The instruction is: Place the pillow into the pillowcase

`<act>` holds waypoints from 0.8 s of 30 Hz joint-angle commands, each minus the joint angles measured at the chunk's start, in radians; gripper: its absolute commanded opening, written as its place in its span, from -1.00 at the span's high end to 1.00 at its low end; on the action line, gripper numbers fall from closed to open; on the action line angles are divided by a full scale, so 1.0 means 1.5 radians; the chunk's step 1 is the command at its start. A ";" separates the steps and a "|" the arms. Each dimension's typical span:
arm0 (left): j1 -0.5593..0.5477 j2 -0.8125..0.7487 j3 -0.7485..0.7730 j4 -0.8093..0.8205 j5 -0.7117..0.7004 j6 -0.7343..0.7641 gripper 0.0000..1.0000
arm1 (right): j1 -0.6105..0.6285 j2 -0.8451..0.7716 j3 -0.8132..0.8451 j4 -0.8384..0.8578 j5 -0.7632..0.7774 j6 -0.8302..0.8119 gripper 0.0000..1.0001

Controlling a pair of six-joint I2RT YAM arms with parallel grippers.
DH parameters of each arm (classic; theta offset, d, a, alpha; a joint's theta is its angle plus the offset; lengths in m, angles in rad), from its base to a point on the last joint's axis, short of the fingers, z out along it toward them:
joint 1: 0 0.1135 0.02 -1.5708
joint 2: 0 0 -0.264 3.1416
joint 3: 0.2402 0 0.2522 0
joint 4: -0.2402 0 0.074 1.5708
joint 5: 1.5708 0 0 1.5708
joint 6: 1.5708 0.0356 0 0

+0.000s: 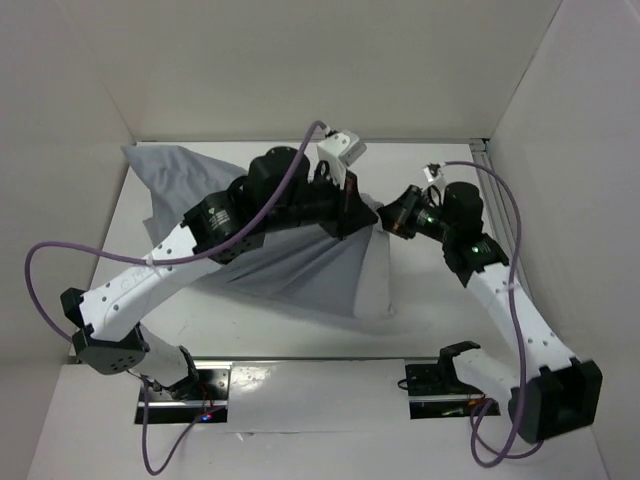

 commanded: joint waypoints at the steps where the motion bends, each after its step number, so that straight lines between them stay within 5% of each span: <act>1: 0.081 0.048 0.077 0.129 0.133 -0.063 1.00 | -0.009 -0.080 -0.081 -0.016 0.095 0.073 1.00; 6: 0.166 0.280 0.224 0.053 0.151 -0.070 0.91 | -0.041 -0.047 -0.174 0.084 0.145 0.186 1.00; 8: 0.172 0.341 0.337 -0.006 0.122 -0.048 0.22 | -0.047 -0.001 -0.168 0.123 0.145 0.186 1.00; 9: 0.179 0.374 0.366 -0.062 0.122 -0.032 -0.41 | -0.073 0.055 -0.149 0.123 0.137 0.146 0.89; 11: 0.179 0.362 0.369 -0.084 0.109 -0.017 -0.63 | -0.093 0.096 -0.067 0.012 0.155 0.088 0.11; 12: 0.179 0.339 0.345 -0.084 0.090 -0.003 -0.67 | -0.117 0.106 -0.050 -0.020 0.167 0.043 -0.49; 14: 0.173 0.255 0.259 -0.084 0.045 0.015 -0.66 | -0.153 0.093 -0.040 -0.072 0.176 0.013 -0.70; 18: 0.141 0.157 0.135 -0.153 -0.076 0.021 -0.36 | -0.271 0.042 -0.040 -0.147 0.123 -0.064 -0.70; 24: 0.012 0.113 0.005 -0.254 -0.274 -0.088 -0.54 | -0.298 -0.022 -0.070 -0.248 0.009 -0.239 -0.33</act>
